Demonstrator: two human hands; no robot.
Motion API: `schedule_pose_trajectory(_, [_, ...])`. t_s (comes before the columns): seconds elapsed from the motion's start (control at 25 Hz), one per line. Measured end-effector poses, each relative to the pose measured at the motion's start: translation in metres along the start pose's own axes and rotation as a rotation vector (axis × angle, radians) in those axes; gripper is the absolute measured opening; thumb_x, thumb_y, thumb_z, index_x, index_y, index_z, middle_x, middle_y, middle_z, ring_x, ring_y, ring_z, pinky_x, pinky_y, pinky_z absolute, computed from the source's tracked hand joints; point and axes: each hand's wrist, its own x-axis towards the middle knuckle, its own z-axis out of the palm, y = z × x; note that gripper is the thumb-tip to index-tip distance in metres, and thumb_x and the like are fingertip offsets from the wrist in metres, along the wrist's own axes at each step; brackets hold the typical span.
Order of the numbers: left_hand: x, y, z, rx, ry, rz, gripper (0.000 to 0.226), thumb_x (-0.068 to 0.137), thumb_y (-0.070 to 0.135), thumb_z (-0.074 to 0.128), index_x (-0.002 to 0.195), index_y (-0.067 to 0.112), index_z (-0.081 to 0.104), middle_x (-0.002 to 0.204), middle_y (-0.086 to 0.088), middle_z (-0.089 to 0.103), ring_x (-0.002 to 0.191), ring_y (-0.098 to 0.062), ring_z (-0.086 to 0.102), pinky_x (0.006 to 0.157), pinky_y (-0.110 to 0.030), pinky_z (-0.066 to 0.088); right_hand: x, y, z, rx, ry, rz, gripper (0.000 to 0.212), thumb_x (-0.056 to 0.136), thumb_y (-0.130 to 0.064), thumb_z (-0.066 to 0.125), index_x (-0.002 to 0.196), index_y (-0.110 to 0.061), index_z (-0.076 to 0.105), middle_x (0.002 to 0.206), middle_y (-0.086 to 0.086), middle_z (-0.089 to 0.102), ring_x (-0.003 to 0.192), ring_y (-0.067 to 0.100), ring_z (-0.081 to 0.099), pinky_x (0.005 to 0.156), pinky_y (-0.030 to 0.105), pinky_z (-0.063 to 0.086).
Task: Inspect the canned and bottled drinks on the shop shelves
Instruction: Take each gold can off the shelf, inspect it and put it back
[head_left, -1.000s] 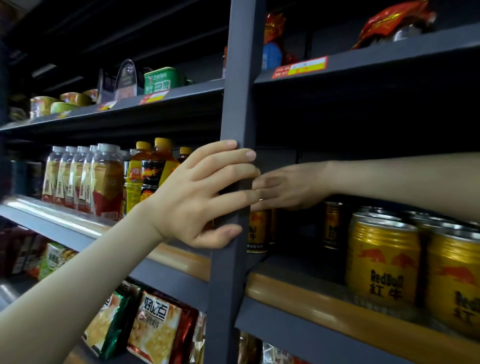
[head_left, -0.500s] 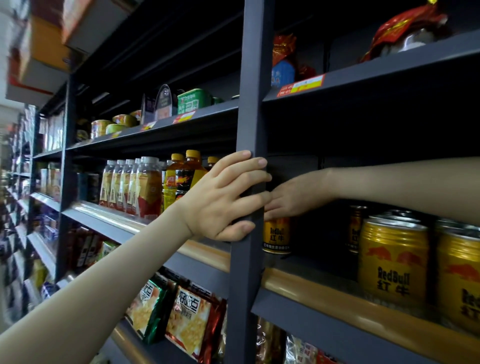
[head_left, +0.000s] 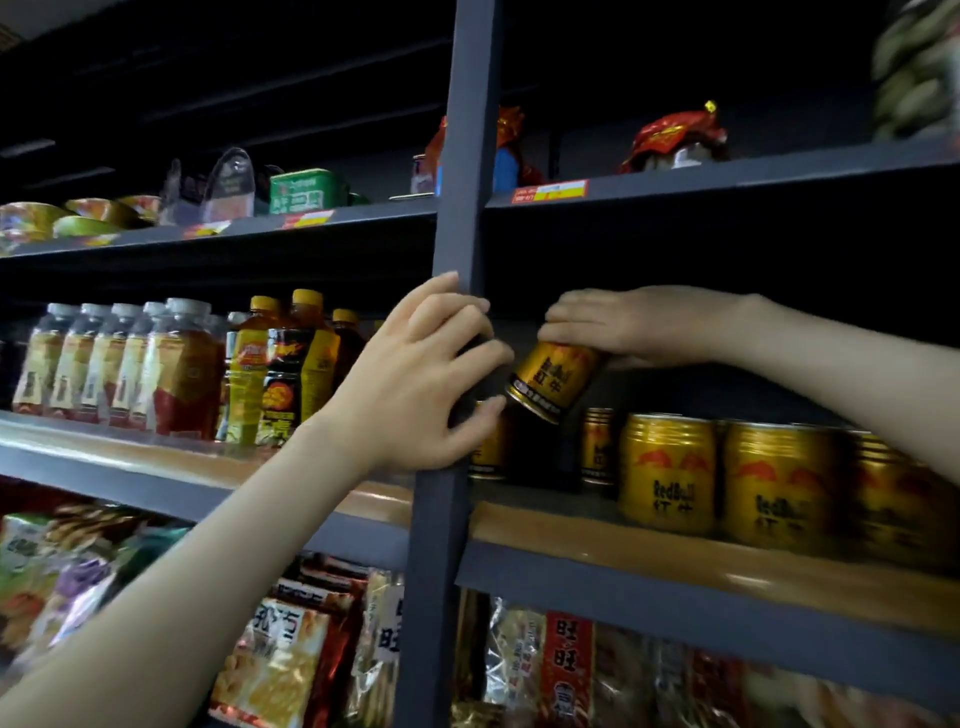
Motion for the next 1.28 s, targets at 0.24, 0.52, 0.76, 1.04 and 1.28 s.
schedule_pose_trajectory(0.24, [0.046,0.061,0.002,-0.073,-0.130,-0.391,0.065,0.076,0.049,0.071,0.120,0.004,0.058,0.107,-0.012,0.065,0.103,-0.031,0.059,0.101,-0.041,0.042,-0.040,-0.042,-0.050,-0.244,0.030,0.126,0.072,0.069,-0.010,0.082,0.132,-0.002,0.050,0.127,0.019,0.057,0.120,0.035,0.053,0.099,0.041,0.046])
schedule_pose_trajectory(0.52, [0.045,0.071,-0.021,-0.659,-0.206,-0.478,0.071,0.081,0.049,0.069,0.136,0.020,0.036,0.124,0.001,0.055,0.113,-0.020,0.054,0.088,-0.033,0.048,-0.075,-0.093,-0.080,-0.398,0.183,0.109,0.066,0.075,-0.005,0.071,0.136,-0.004,0.047,0.135,0.016,0.054,0.129,0.029,0.047,0.113,0.036,0.031])
schedule_pose_trajectory(0.76, [-0.049,0.099,-0.078,-1.174,-0.125,-0.651,0.065,0.071,0.053,0.074,0.126,0.044,0.040,0.100,0.031,0.057,0.098,0.010,0.057,0.079,-0.008,0.047,-0.090,-0.231,-0.064,1.204,0.497,0.643,0.101,0.067,-0.049,0.081,0.145,-0.054,0.017,0.151,-0.020,0.034,0.140,0.003,0.031,0.109,0.024,0.035])
schedule_pose_trajectory(1.04, [-0.194,0.162,-0.110,-1.277,-0.434,-0.853,0.073,0.071,0.051,0.069,0.130,0.056,0.027,0.118,0.025,0.053,0.106,0.017,0.051,0.081,0.002,0.036,-0.058,-0.399,0.032,1.381,0.541,1.089,0.063,0.059,-0.033,0.087,0.111,-0.042,0.053,0.106,-0.036,0.063,0.104,-0.012,0.058,0.084,0.006,0.044])
schedule_pose_trajectory(1.28, [-0.282,0.180,-0.136,-1.240,-0.732,-1.014,0.080,0.069,0.055,0.069,0.138,0.030,0.040,0.120,0.010,0.062,0.107,-0.004,0.058,0.082,-0.013,0.047,-0.048,-0.470,0.064,1.449,0.253,1.191,0.065,0.064,-0.042,0.076,0.121,-0.049,0.045,0.117,-0.035,0.058,0.112,-0.010,0.054,0.097,0.023,0.047])
